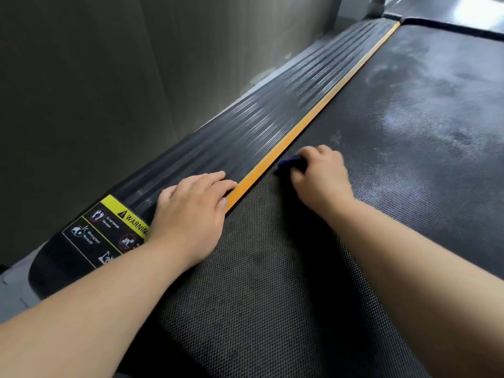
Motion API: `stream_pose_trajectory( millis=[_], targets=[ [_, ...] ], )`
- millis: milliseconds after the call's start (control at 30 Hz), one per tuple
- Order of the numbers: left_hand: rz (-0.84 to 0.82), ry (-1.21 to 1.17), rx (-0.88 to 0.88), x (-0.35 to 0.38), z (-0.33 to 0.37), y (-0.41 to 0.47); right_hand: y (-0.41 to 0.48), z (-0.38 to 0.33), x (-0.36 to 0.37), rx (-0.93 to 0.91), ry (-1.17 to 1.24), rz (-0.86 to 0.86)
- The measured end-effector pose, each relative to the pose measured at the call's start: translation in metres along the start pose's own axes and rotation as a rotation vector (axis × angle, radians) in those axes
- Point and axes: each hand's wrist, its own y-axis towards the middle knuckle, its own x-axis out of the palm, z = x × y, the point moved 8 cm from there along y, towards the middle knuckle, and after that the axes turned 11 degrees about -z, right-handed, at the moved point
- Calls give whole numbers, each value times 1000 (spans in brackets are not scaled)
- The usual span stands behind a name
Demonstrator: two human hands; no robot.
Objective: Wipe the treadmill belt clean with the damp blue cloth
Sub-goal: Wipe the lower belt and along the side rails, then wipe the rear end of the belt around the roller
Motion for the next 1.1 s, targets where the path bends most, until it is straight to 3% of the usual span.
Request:
stream_pose_trajectory(
  millis=[67,133,333,433,567,667,733,833,933,1000,1100],
  targets=[
    [0,-1,3,0,-1,1,1,16,0,110,44,29],
    [2,-5,-1,0,-2,0,-5,11,11,91,19,-9],
    [2,2,3,0,-1,0,-14,7,-9,-35,-361,-41],
    [6,2,-7,0,-2,0,-3,-6,1,-117,-238,-121],
    [7,16,-6,0,-2,0,-10,-17,6,-58,-38,-106],
    [-3,23,-9,0,-1,0,-51,-44,11,-307,13,-146],
    [-3,29,-5,-1,0,0,-48,-40,6,-361,9,-175],
    [-16,36,-12,1,-1,0,13,11,-5,-77,-54,-31],
    [-4,40,-17,1,-1,0,48,50,-11,256,54,58],
    [-1,44,-12,1,-2,1,52,38,-4,232,29,8],
    [-14,40,-10,2,-2,1,23,-2,2,-30,38,-78]
  ],
)
